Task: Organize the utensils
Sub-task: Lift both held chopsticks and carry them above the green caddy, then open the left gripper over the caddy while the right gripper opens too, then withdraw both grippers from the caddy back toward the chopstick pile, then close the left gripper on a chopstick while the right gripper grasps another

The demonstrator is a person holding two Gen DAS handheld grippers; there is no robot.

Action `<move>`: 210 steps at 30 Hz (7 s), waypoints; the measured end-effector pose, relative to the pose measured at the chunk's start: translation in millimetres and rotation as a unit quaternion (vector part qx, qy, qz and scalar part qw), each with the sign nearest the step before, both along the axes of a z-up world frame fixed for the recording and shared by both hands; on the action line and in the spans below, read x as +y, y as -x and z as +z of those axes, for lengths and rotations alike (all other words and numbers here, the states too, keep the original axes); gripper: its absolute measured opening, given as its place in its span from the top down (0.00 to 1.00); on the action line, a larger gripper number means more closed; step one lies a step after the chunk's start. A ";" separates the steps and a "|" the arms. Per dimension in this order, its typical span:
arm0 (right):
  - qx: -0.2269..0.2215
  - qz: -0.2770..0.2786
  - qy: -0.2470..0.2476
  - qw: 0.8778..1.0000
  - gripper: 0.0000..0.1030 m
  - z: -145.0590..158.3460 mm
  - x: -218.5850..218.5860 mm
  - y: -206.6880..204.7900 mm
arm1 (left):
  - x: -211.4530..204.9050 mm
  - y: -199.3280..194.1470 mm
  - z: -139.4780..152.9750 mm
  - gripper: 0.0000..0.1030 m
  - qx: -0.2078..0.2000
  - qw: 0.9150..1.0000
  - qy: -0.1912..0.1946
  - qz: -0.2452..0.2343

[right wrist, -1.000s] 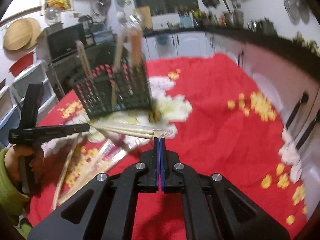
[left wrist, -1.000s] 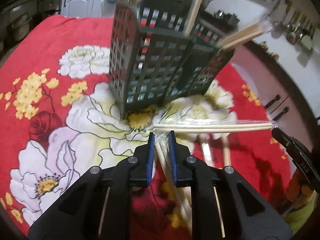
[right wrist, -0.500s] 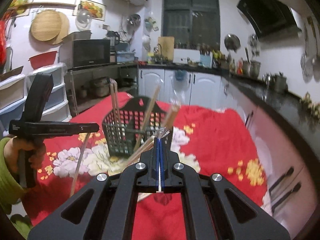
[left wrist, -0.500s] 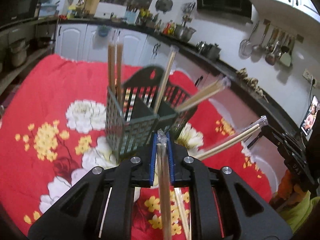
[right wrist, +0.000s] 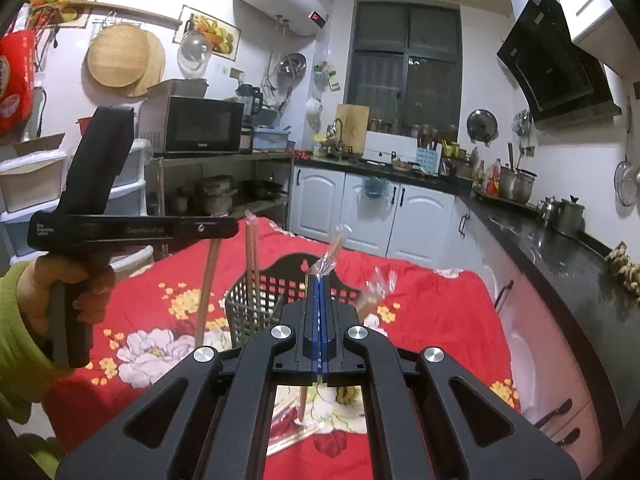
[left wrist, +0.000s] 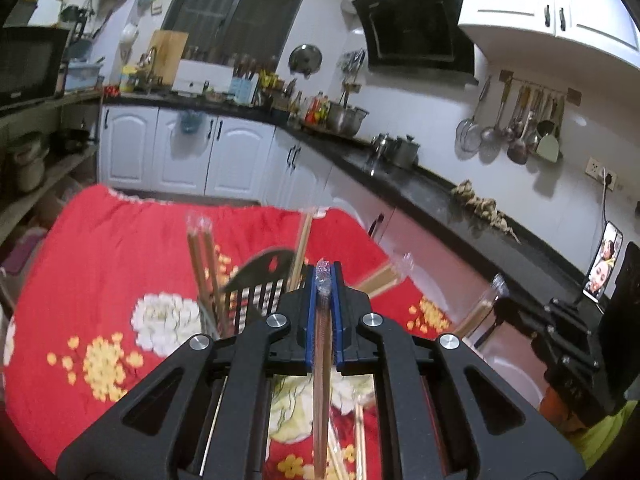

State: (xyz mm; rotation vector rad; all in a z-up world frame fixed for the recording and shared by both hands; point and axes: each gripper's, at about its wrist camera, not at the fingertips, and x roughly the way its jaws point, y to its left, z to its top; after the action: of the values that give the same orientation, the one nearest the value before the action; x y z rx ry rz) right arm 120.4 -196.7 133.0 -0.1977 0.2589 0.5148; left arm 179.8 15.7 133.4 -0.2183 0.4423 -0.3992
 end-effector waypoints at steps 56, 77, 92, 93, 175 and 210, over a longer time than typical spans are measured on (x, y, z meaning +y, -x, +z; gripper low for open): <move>-0.027 -0.046 -0.037 0.998 0.99 43.3 34.9 -111.1 | 9.5 -69.1 12.7 0.97 -0.107 0.985 -0.033 0.128; 0.022 -0.030 -0.024 0.999 0.99 10.7 46.9 -122.1 | 5.8 -74.2 -18.7 0.97 -0.071 0.991 -0.042 0.105; 0.046 -0.050 -0.021 0.997 0.82 -2.6 37.2 -126.0 | 11.4 -72.7 -33.2 0.83 -0.027 0.993 -0.051 0.098; 0.047 -0.051 -0.023 0.997 0.81 -2.5 35.5 -125.7 | 12.3 -71.4 -33.2 0.77 -0.026 0.994 -0.049 0.099; 0.157 -0.047 0.018 0.986 0.44 -109.4 -2.7 -37.2 | -13.4 10.1 -104.8 0.10 0.077 0.991 -0.089 0.058; 0.321 -0.068 0.004 0.944 0.93 -196.9 -3.2 -108.7 | -79.3 -62.5 -178.1 0.65 0.231 0.967 -0.087 -0.059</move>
State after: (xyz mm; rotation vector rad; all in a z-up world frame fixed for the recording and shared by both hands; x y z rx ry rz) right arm 229.1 -199.9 -63.9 -0.0120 0.9069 0.4277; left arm 242.3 -63.6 -44.7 -0.1114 0.9494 -0.4237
